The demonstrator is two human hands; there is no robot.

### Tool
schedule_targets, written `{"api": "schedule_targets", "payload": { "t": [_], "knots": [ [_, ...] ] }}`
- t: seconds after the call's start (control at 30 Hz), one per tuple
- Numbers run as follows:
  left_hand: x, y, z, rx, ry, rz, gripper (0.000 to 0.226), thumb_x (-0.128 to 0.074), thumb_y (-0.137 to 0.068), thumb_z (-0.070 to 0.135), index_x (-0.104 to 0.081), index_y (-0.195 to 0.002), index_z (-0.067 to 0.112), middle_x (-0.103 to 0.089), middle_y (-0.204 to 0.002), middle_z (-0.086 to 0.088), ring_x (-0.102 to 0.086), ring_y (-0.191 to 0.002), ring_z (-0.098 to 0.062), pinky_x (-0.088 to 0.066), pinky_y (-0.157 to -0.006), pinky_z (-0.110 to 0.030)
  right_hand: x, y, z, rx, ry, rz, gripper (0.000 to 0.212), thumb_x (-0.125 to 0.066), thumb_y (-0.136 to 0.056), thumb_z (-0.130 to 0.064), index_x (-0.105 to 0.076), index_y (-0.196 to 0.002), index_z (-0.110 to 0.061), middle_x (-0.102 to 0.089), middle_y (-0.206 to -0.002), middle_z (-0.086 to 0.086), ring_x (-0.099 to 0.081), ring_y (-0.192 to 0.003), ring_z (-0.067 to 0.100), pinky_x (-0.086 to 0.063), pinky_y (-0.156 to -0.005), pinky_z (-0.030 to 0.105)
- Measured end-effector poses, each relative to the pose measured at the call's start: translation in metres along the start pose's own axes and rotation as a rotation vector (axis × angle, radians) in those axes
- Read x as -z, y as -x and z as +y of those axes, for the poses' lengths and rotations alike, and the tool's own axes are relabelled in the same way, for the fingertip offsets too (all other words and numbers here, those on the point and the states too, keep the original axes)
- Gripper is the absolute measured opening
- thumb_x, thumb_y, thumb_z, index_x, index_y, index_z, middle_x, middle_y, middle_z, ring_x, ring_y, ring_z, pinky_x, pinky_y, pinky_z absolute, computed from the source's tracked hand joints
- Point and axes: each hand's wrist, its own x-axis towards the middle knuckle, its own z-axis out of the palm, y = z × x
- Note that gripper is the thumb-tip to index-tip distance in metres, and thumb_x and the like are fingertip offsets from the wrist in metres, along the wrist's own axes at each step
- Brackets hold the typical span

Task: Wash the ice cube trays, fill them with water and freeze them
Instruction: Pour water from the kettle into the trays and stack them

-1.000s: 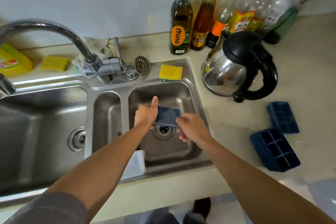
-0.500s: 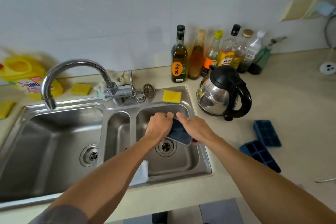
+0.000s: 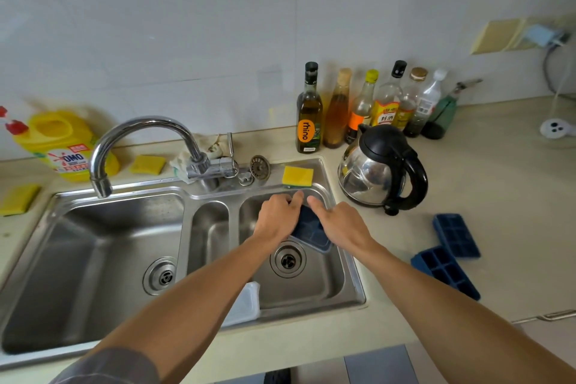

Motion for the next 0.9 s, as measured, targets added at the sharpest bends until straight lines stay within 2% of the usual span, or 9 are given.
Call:
{"api": "schedule_targets", "payload": {
  "t": [0.07, 0.2, 0.27, 0.37, 0.47, 0.53, 0.63, 0.77, 0.9],
  "knots": [
    [0.003, 0.0, 0.005, -0.027, 0.023, 0.033, 0.053, -0.042, -0.101, 0.06, -0.065, -0.082, 0.016, -0.069, -0.077, -0.005, -0.071, -0.07, -0.022, -0.064, -0.069, -0.045, 0.001, -0.001, 0.0, -0.013, -0.059, 0.032, 0.073, -0.035, -0.096, -0.075, -0.06, -0.069, -0.012, -0.069, -0.078, 0.011, -0.066, -0.071, 0.022, -0.046, -0.063, 0.032],
    [0.004, 0.003, 0.007, 0.051, 0.227, 0.103, 0.063, -0.037, -0.096, 0.072, -0.059, -0.113, 0.015, -0.07, -0.093, -0.004, -0.074, -0.073, -0.018, -0.063, -0.057, -0.033, 0.006, 0.0, 0.001, -0.084, -0.242, 0.113, 0.071, -0.034, -0.099, -0.068, -0.06, -0.069, -0.01, -0.069, -0.072, 0.011, -0.067, -0.065, 0.022, -0.055, -0.064, 0.036],
    [-0.003, 0.008, 0.003, 0.121, 0.349, 0.06, 0.066, -0.036, -0.095, 0.073, -0.056, -0.118, 0.015, -0.072, -0.095, -0.006, -0.075, -0.073, -0.019, -0.062, -0.056, -0.032, 0.007, 0.0, -0.002, -0.101, -0.27, 0.152, 0.07, -0.034, -0.1, -0.065, -0.063, -0.07, -0.009, -0.07, -0.074, 0.014, -0.068, -0.067, 0.023, -0.056, -0.069, 0.04],
    [-0.022, 0.014, 0.001, 0.251, 0.576, 0.019, 0.059, -0.04, -0.095, 0.072, -0.054, -0.114, 0.018, -0.071, -0.098, -0.006, -0.074, -0.083, -0.024, -0.065, -0.071, -0.042, 0.003, 0.004, -0.011, -0.08, -0.248, 0.143, 0.071, -0.032, -0.101, -0.065, -0.059, -0.062, -0.011, -0.064, -0.066, 0.009, -0.063, -0.06, 0.02, -0.052, -0.066, 0.038],
    [-0.03, 0.011, 0.002, 0.335, 0.756, 0.132, 0.055, -0.04, -0.101, 0.062, -0.058, -0.116, 0.013, -0.071, -0.107, -0.008, -0.07, -0.098, -0.025, -0.059, -0.09, -0.045, -0.004, 0.013, -0.015, -0.041, -0.211, 0.091, 0.072, -0.035, -0.098, -0.07, -0.067, -0.066, -0.013, -0.062, -0.06, 0.005, -0.066, -0.059, 0.024, -0.059, -0.068, 0.042],
    [-0.028, 0.008, 0.001, 0.322, 0.691, 0.202, 0.054, -0.039, -0.102, 0.06, -0.063, -0.109, 0.012, -0.072, -0.104, -0.009, -0.07, -0.095, -0.025, -0.059, -0.09, -0.044, -0.005, 0.015, -0.017, -0.031, -0.16, 0.064, 0.068, -0.036, -0.095, -0.073, -0.072, -0.078, -0.018, -0.065, -0.067, 0.005, -0.071, -0.073, 0.029, -0.062, -0.076, 0.046],
    [-0.021, 0.008, -0.004, 0.253, 0.542, 0.225, 0.051, -0.038, -0.102, 0.06, -0.063, -0.094, 0.016, -0.071, -0.093, -0.005, -0.068, -0.085, -0.019, -0.057, -0.076, -0.036, -0.002, 0.011, -0.021, -0.044, -0.13, 0.046, 0.067, -0.032, -0.092, -0.076, -0.071, -0.091, -0.021, -0.069, -0.082, 0.005, -0.071, -0.085, 0.029, -0.061, -0.083, 0.05],
    [-0.018, 0.011, -0.007, 0.173, 0.469, 0.199, 0.054, -0.04, -0.101, 0.062, -0.065, -0.095, 0.014, -0.071, -0.088, -0.002, -0.068, -0.08, -0.015, -0.048, -0.061, -0.029, -0.002, 0.0, -0.025, -0.026, -0.11, 0.077, 0.066, -0.026, -0.093, -0.076, -0.067, -0.091, -0.024, -0.07, -0.099, 0.007, -0.067, -0.093, 0.025, -0.057, -0.089, 0.045],
    [-0.021, 0.014, -0.005, 0.128, 0.455, 0.164, 0.056, -0.042, -0.099, 0.064, -0.067, -0.091, 0.014, -0.072, -0.085, 0.0, -0.069, -0.077, -0.012, -0.046, -0.06, -0.026, -0.004, -0.008, -0.03, -0.018, -0.108, 0.086, 0.071, -0.026, -0.094, -0.075, -0.072, -0.093, -0.021, -0.07, -0.099, 0.007, -0.064, -0.094, 0.025, -0.05, -0.087, 0.041]
  ]
}}
